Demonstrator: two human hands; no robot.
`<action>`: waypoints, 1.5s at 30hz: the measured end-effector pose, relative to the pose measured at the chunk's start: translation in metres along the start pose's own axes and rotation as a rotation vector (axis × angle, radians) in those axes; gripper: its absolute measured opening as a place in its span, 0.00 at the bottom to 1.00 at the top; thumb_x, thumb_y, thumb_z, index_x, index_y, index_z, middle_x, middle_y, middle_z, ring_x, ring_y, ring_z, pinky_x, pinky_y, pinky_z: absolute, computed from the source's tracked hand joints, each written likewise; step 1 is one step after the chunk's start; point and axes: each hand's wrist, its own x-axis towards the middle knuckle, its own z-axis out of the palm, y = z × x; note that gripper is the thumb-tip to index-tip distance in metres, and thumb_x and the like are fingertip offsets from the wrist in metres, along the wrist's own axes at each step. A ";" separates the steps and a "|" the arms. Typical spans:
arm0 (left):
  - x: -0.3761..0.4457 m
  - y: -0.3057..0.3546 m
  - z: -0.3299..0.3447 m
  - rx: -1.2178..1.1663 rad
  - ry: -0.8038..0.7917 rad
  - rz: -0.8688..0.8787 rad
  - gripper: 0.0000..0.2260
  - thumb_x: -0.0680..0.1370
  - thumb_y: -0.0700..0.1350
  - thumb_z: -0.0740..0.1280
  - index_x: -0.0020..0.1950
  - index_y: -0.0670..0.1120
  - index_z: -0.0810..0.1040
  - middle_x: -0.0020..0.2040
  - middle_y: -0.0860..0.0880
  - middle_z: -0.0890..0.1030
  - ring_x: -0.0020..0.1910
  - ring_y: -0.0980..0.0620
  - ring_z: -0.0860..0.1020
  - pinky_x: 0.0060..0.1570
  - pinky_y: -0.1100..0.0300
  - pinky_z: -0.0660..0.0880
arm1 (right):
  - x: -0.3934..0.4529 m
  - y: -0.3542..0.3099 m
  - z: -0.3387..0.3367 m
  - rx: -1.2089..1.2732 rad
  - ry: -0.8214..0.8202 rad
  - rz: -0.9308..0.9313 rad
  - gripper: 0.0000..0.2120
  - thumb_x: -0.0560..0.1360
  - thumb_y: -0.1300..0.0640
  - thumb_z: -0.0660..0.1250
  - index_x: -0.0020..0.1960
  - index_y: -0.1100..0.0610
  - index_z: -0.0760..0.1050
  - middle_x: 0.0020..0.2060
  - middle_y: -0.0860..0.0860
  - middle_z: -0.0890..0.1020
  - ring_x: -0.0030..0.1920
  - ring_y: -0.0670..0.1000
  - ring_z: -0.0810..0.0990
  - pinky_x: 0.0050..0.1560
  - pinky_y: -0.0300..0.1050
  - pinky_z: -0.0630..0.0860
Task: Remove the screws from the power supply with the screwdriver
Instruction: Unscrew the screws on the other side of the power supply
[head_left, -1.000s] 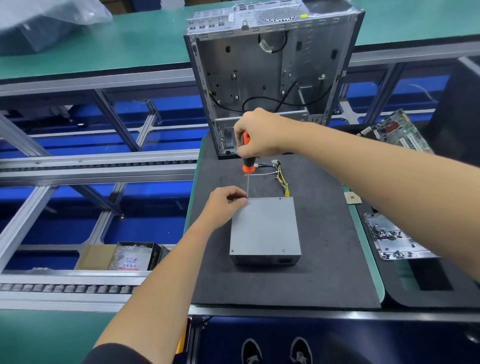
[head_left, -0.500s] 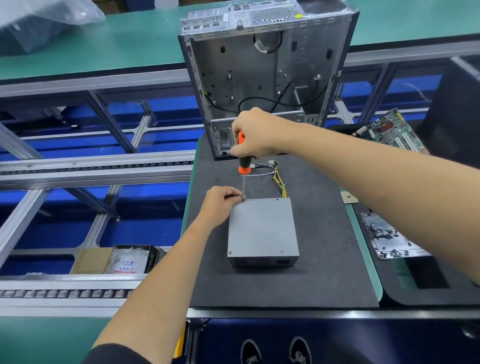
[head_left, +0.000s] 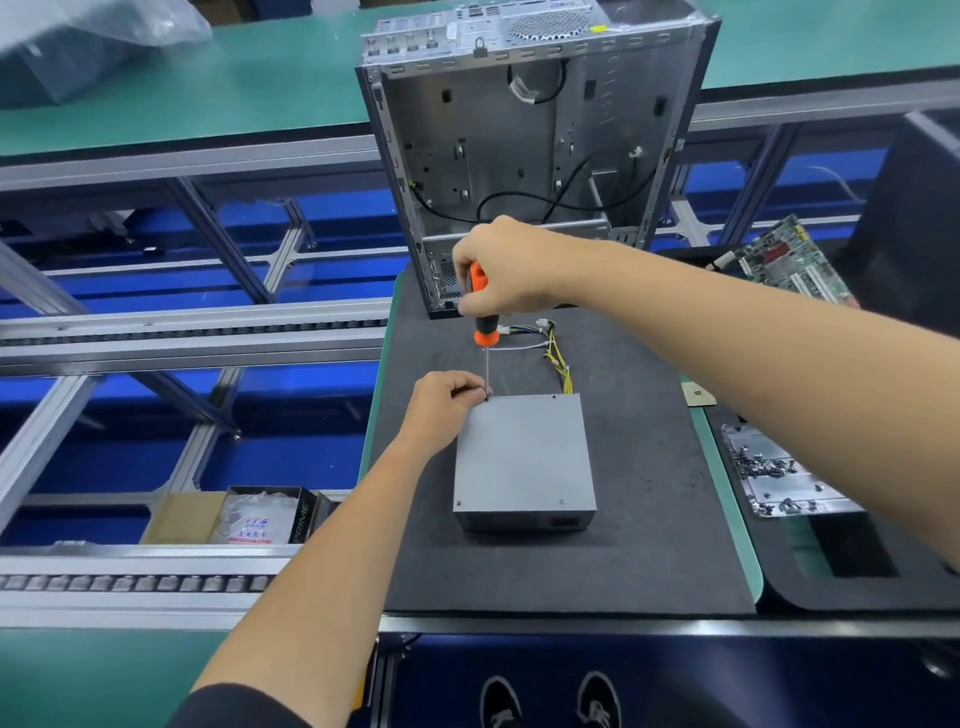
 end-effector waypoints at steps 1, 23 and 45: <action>0.000 0.000 0.000 0.004 -0.003 -0.002 0.07 0.76 0.38 0.68 0.44 0.47 0.84 0.40 0.57 0.82 0.42 0.66 0.78 0.45 0.75 0.69 | -0.001 -0.002 -0.003 0.004 -0.058 -0.051 0.05 0.71 0.54 0.70 0.44 0.55 0.77 0.33 0.40 0.75 0.39 0.49 0.76 0.31 0.38 0.65; -0.008 0.011 -0.008 -0.086 -0.128 0.026 0.12 0.78 0.37 0.64 0.48 0.54 0.81 0.46 0.56 0.83 0.50 0.60 0.79 0.54 0.68 0.73 | 0.014 -0.020 -0.013 -0.104 -0.341 -0.065 0.06 0.70 0.62 0.71 0.45 0.54 0.81 0.42 0.49 0.81 0.44 0.53 0.82 0.41 0.43 0.78; -0.009 -0.001 0.006 -0.075 -0.033 -0.015 0.12 0.78 0.35 0.62 0.50 0.48 0.82 0.49 0.53 0.83 0.51 0.57 0.78 0.52 0.70 0.71 | 0.006 -0.024 -0.020 0.069 -0.325 0.096 0.07 0.75 0.65 0.63 0.48 0.55 0.76 0.37 0.46 0.76 0.33 0.45 0.78 0.28 0.36 0.74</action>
